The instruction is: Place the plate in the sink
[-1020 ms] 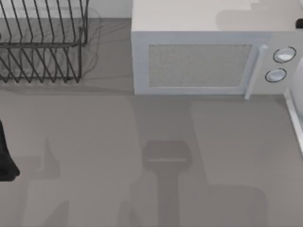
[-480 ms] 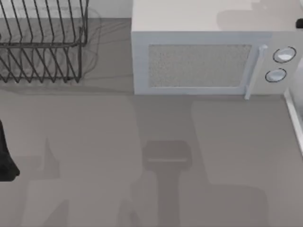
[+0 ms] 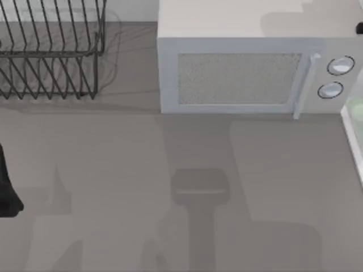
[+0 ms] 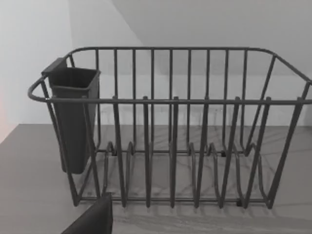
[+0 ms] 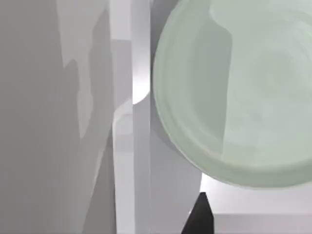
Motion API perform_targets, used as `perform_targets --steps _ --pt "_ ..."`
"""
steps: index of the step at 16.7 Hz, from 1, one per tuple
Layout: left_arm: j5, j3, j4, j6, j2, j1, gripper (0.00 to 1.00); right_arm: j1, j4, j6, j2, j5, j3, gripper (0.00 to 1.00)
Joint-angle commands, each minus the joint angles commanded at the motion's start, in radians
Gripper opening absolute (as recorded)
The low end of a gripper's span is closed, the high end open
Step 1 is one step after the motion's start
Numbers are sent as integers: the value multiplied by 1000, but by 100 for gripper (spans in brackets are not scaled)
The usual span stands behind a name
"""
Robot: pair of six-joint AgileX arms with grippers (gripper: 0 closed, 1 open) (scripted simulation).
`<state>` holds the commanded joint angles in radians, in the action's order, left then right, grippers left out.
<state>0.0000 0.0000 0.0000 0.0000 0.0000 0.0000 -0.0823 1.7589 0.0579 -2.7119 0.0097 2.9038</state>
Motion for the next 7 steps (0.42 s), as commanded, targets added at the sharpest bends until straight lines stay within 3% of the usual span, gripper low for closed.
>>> perform_targets --steps 2,7 --pt "0 0 0 0 0 0 100 0 0 0 0 0 0 100" --pt "0 0 0 0 0 0 100 0 0 0 0 0 0 100"
